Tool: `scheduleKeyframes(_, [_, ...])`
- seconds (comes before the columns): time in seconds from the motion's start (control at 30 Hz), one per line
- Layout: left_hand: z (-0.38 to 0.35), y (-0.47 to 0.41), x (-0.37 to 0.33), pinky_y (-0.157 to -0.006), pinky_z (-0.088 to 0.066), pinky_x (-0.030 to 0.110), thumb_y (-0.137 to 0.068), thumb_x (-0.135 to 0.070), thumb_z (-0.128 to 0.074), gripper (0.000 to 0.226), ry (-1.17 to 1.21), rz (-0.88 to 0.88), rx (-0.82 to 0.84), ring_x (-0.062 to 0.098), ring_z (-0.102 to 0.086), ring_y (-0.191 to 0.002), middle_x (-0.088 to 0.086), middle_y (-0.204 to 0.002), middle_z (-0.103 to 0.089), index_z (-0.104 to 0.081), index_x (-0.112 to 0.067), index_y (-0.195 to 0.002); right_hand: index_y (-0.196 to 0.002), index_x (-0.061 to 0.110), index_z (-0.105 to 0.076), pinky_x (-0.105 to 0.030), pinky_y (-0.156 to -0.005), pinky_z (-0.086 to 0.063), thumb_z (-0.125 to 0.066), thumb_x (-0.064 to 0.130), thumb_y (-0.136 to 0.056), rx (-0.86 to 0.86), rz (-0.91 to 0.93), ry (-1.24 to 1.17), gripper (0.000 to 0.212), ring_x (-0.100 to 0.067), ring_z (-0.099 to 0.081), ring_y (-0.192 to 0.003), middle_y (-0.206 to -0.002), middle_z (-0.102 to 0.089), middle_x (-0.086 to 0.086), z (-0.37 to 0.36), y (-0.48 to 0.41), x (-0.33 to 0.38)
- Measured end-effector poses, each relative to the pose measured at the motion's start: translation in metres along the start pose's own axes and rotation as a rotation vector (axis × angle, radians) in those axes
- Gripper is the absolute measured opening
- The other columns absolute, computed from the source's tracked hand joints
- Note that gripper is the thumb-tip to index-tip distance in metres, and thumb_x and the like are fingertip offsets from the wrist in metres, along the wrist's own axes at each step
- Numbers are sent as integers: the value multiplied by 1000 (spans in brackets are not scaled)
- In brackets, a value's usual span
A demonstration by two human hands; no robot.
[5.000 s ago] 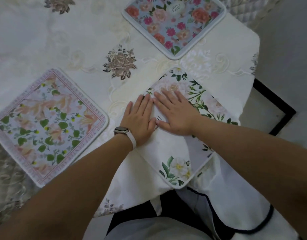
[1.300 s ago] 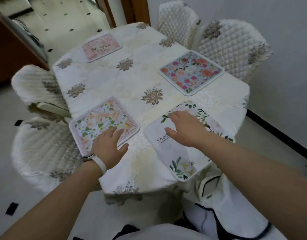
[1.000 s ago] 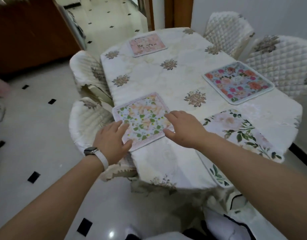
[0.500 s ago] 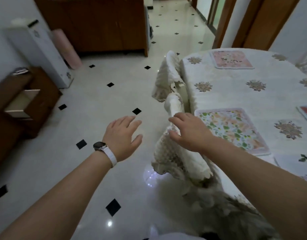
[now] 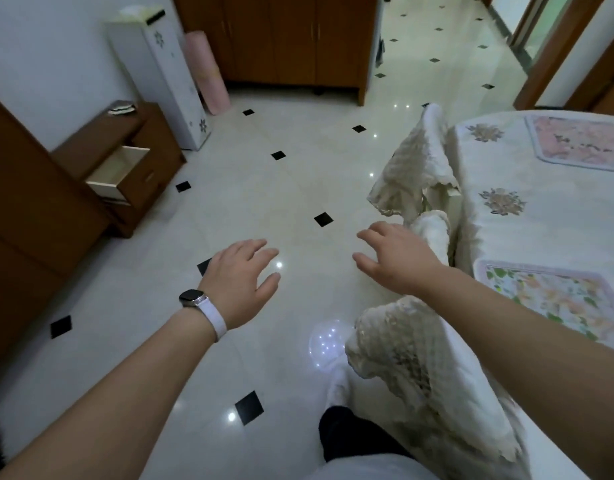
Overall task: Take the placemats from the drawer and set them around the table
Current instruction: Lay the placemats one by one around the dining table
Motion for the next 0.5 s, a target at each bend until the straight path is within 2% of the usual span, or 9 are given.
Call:
scheduleKeyframes(0.17, [-11, -71, 13, -98, -40, 45, -84, -54, -34, 58, -32, 39, 63, 27, -51, -123, 3, -134, -57, -61, -23, -125, -138, 22, -50, -39, -98, -38, -39, 53, -96, 64, 41, 40, 53, -26, -47, -123, -136, -52, -3, -13, -68, -27])
scheduleKeyframes(0.5, [-9, -212, 10, -96, -42, 44, -88, -49, -32, 56, -103, -36, 87, 29, -55, -119, 6, -131, -60, -62, -20, -124, -136, 21, -51, -38, -98, -39, -40, 52, -96, 30, 15, -10, 51, -26, -49, -120, -132, -53, -3, 16, -164, -92])
Point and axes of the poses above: each hand's wrist, its own y-axis away from the middle knuckle, its own z-axis out of the back of the hand, x = y × z, the point moved 3 cm from there along -y, towards the middle knuckle
